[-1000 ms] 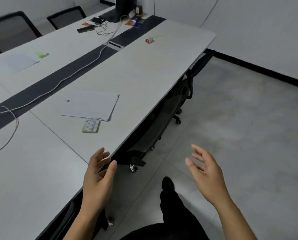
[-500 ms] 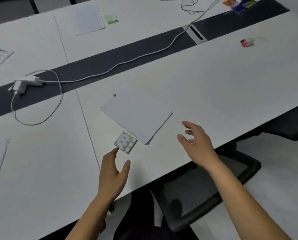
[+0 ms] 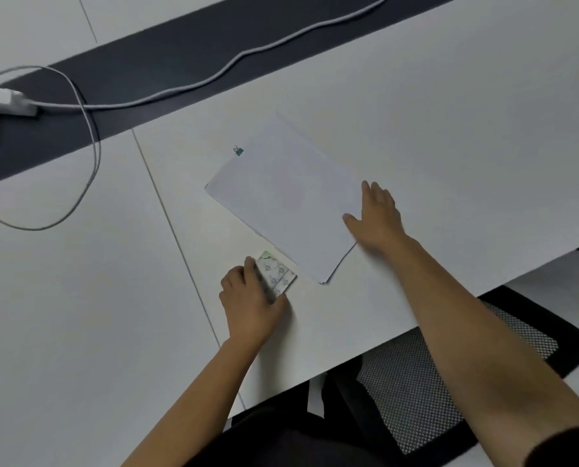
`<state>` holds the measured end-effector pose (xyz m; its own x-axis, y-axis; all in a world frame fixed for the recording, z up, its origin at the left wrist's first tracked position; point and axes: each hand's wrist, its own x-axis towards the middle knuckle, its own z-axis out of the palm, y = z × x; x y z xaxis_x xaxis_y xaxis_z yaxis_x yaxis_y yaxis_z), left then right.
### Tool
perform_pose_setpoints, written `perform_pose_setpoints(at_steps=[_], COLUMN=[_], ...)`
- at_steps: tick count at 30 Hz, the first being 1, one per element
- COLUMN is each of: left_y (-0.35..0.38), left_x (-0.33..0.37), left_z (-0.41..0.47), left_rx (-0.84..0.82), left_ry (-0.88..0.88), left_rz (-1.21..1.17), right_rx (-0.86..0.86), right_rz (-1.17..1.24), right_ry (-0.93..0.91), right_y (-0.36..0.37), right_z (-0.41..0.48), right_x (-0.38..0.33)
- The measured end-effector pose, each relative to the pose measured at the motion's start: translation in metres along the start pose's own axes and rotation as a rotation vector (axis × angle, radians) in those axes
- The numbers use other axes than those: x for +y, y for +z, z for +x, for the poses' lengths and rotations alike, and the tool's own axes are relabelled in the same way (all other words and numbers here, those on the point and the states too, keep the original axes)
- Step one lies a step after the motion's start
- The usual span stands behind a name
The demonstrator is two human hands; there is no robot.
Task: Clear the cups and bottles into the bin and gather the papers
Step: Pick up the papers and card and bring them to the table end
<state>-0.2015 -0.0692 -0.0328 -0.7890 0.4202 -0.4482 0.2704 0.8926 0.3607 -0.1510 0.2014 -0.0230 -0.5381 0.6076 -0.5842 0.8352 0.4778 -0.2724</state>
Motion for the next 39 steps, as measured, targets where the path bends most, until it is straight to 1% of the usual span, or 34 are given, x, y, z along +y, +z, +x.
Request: perform_pose_setpoints(at_steps=[2,4,6,9,12,15,18,19,21,24,26,28,29,32,35,39], left_y=[-0.005,-0.01,-0.013,-0.016,-0.021,-0.023,-0.024,-0.024,-0.027,-0.031,-0.034,-0.039,-0.042,-0.051,-0.062,-0.073], left_x=[-0.007,-0.013,-0.017,-0.02,-0.019,-0.022,-0.03,-0.032,-0.035,-0.037,-0.037,-0.036,-0.036,-0.034,-0.024,-0.007], left_z=[0.001,0.004,0.005,0.007,0.009,0.008,0.007,0.006,0.003,-0.002,-0.004,-0.009,-0.014,-0.036,-0.067,-0.128], left_rx=[-0.002,0.019,0.045,0.08,0.064,0.065,0.089,0.097,0.094,0.09,0.097,0.104,0.114,0.166,0.268,0.445], left_ry=[-0.032,-0.068,-0.133,-0.256,-0.362,-0.409,-0.398,-0.381,-0.383,-0.427,-0.441,-0.425,-0.403,-0.35,-0.315,-0.271], left_rz=[-0.02,-0.052,-0.094,-0.191,-0.27,-0.319,-0.377,-0.408,-0.519,-0.635,-0.728,-0.795,-0.813,-0.855,-0.921,-1.012], right_rx=[0.078,0.115,0.084,0.052,0.021,0.012,0.06,0.078,0.071,-0.051,-0.16,-0.189,-0.167,-0.007,0.103,0.145], right_rz=[-0.077,-0.084,-0.036,0.13,0.228,0.236,0.236,0.277,0.476,0.872,1.028,1.019,0.979,0.875,0.9,1.002], right_ry=[0.002,0.022,0.082,0.184,0.282,0.35,0.321,0.3,0.274,0.316,0.346,0.314,0.282,0.13,-0.003,-0.167], right_y=[0.011,0.016,0.018,0.028,0.042,0.054,0.064,0.067,0.07,0.067,0.067,0.066,0.064,0.051,0.031,0.007], right_z=[-0.002,-0.011,-0.023,-0.043,-0.06,-0.075,-0.086,-0.088,-0.091,-0.099,-0.105,-0.114,-0.122,-0.155,-0.194,-0.244], right_x=[0.001,-0.001,-0.005,-0.004,-0.001,-0.006,-0.01,-0.01,-0.008,-0.004,0.002,0.009,0.011,0.015,0.022,0.036])
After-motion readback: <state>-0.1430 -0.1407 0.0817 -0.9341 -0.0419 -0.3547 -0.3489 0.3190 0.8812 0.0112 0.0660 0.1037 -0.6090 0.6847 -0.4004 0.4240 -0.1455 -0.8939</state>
